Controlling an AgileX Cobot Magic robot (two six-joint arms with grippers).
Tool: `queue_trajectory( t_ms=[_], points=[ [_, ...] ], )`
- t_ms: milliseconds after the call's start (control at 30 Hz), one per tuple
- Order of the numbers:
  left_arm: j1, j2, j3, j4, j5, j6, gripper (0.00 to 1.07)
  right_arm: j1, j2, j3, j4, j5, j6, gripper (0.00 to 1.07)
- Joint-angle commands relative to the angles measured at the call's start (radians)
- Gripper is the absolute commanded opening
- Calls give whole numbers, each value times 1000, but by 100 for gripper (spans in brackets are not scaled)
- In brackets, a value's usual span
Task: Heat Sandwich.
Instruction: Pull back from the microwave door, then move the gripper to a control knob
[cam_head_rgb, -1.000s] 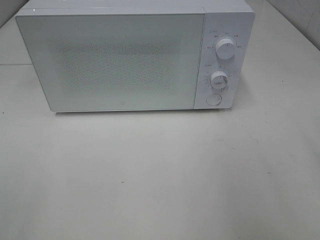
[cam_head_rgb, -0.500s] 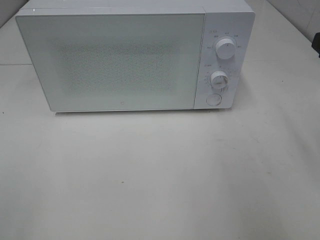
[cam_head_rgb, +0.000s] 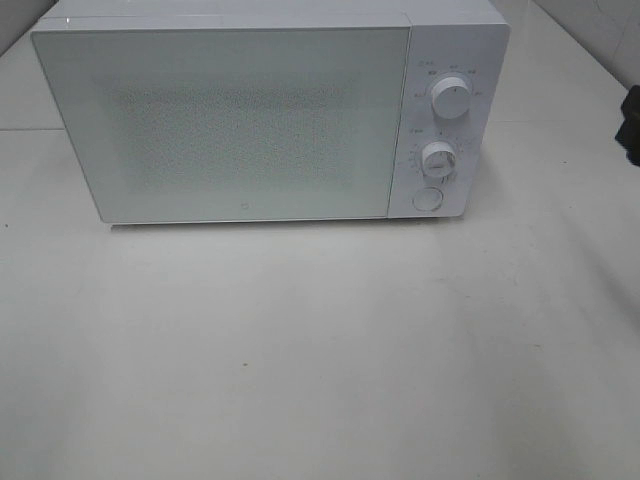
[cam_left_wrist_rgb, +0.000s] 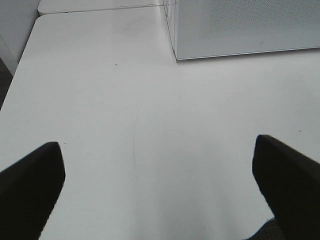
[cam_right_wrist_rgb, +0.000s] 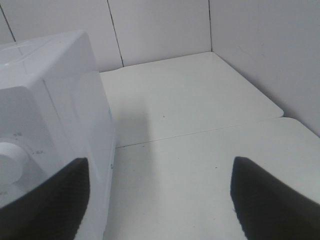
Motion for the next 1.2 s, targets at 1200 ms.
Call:
queue_trajectory(
  t_ms=[1200],
  points=[
    [4, -28, 4, -7, -13, 0, 98, 668, 423, -80, 588, -418, -231, 75]
  ],
)
